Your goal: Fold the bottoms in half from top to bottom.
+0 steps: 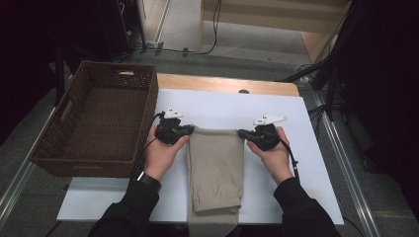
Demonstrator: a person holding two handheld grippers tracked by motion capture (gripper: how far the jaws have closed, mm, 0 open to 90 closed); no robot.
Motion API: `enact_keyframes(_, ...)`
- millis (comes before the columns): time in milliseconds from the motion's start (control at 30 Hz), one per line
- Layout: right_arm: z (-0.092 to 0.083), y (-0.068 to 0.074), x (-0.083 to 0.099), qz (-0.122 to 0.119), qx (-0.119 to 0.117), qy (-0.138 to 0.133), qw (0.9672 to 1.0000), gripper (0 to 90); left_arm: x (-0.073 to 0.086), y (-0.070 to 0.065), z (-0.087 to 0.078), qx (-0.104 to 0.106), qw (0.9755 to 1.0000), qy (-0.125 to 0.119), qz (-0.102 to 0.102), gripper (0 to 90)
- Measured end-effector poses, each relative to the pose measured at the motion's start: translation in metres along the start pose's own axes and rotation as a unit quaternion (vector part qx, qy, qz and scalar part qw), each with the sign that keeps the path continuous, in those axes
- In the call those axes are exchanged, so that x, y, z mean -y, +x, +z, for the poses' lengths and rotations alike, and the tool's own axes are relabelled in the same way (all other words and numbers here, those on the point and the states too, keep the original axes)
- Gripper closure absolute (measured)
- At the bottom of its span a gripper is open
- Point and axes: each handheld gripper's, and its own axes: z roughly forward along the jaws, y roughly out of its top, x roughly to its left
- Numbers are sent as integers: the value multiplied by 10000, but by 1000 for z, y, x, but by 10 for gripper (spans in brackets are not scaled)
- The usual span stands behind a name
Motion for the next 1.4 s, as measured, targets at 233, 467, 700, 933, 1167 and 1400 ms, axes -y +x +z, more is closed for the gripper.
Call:
enact_keyframes(233, 5, -18, -30, -126, 197, -128, 9996, 862, -28, 17, 11, -34, 9999, -119, -73, 848)
enact_keyframes(467, 7, -31, -52, 1, 449, -313, 9985, 863, -58, 28, 14, -33, 9993, -314, -174, 847)
enact_keyframes(700, 8, -42, -68, 573, 877, -733, 9918, 498, -70, 40, 13, -317, 9958, -416, -755, 529)
enact_keyframes(933, -6, -39, -53, 705, 468, -684, 9941, 409, -58, 23, 5, 99, 9974, -309, -637, 361)
enact_keyframes(1167, -15, -21, -27, 556, 158, -594, 9966, 390, -38, 4, -8, 500, 9975, -337, -375, 305)
enact_keyframes(1400, -24, -3, 0, 518, -58, -564, 9970, 378, -11, -13, -20, 897, 9950, -391, -189, 263)
